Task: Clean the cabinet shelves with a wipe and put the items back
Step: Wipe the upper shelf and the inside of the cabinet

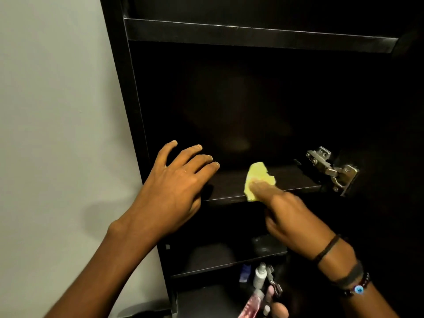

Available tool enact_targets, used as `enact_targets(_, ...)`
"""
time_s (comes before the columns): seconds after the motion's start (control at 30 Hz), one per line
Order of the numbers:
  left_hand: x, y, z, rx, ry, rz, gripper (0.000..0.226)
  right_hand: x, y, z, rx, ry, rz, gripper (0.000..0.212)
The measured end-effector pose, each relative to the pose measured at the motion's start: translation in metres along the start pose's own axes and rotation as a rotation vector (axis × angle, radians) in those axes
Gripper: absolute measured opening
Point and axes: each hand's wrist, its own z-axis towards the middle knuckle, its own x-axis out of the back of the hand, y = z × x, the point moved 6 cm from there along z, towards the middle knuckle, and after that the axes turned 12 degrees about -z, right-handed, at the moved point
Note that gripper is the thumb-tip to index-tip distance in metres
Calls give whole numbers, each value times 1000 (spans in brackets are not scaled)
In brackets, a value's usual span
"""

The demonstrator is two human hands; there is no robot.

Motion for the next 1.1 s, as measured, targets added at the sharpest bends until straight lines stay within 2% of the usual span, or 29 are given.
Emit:
enact_targets(0.03,1,-1,-1,3,4,3,62,-4,-13,1,57,0,37,67)
enact_targets(0.1,3,-5,-3,5,10,14,64,-4,-15,3,42,17,78,66)
enact_targets(0.17,5,-8,-6,-2,12,34,66,4,15,5,-131,-3,-10,56)
enact_targets(0.23,6,-9,-8,-10,9,47,67,15,60,10,-336,-18,-178,37)
enact_targets(0.3,6,-9,-8,-12,-1,49,69,19,86,21,-381,-31,-243,26)
enact_targets(0.4,12,-7,-5,-10,-29,69,77,9,74,42,-255,-42,-122,28)
enact_targets(0.47,21,-7,-2,-15,-33,104,80,3,40,54,-117,-17,-19,33)
enact_targets(0.57,33,-7,1,-23,-19,116,67,-8,-38,67,139,-41,116,29)
enact_targets(0.67,37,-10,1,-16,-7,120,58,-19,-101,71,256,-79,173,21)
enact_targets(0.83,34,-14,-7,-11,-40,149,56,-19,-116,61,272,45,192,15)
enact_targets(0.97,33,-16,-14,0,-79,140,55,-12,-98,34,331,196,189,36)
enact_targets(1.03,33,-15,-15,-10,-85,147,62,-5,-74,24,266,289,196,40)
enact_targets(1.1,33,-12,-14,-12,-83,134,71,0,-49,20,147,285,221,42)
